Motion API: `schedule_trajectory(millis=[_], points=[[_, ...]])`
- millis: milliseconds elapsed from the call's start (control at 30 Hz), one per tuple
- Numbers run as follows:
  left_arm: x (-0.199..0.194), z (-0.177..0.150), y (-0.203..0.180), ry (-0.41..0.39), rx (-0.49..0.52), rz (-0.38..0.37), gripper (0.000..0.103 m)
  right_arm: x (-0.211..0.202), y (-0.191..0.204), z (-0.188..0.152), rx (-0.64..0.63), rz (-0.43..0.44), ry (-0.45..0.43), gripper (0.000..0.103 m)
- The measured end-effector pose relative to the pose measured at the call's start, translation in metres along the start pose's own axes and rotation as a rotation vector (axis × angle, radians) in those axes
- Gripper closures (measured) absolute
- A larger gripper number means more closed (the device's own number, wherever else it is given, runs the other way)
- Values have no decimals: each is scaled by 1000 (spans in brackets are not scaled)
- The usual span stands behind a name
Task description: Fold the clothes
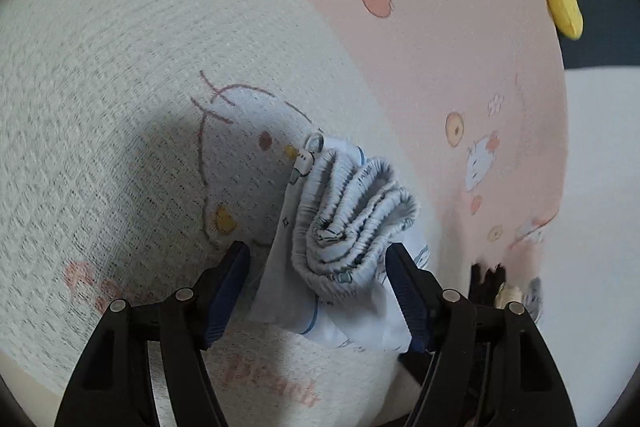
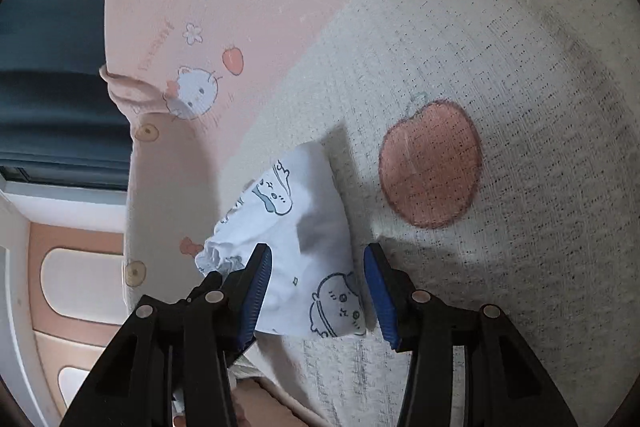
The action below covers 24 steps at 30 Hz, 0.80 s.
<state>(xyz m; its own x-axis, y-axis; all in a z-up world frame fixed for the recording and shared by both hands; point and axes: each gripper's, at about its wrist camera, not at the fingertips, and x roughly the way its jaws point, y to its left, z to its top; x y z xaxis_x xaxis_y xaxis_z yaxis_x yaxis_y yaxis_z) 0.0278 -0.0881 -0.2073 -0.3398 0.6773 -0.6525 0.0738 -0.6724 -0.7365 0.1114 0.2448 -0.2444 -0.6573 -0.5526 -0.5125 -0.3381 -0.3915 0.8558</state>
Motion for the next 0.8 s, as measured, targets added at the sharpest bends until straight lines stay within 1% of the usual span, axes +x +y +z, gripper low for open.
schedule_trajectory(millis=[133, 233, 367, 500, 600, 633, 700, 767, 800], points=[[-2, -11, 0, -29, 18, -18, 35, 8, 7, 1, -37, 10, 22, 56], [2, -18, -11, -31, 69, 11, 35, 12, 12, -1, -64, 9, 21, 56], [18, -2, -13, -21, 115, 24, 35, 21, 13, 3, -72, 12, 15, 56], [19, 1, -10, -33, 152, 33, 35, 29, 22, 5, -120, -15, 15, 56], [18, -3, -9, -52, 155, 40, 35, 31, 25, 3, -146, -26, 1, 56], [17, -5, -9, -58, 156, 41, 36, 32, 27, 3, -154, -32, -3, 56], [15, -8, -7, -77, 148, 58, 43, 34, 30, 2, -174, -44, -10, 56], [13, -12, -7, -97, 142, 79, 53, 38, 35, 3, -222, -57, -12, 56], [13, -14, -7, -105, 148, 87, 55, 39, 38, 2, -250, -68, -12, 56]])
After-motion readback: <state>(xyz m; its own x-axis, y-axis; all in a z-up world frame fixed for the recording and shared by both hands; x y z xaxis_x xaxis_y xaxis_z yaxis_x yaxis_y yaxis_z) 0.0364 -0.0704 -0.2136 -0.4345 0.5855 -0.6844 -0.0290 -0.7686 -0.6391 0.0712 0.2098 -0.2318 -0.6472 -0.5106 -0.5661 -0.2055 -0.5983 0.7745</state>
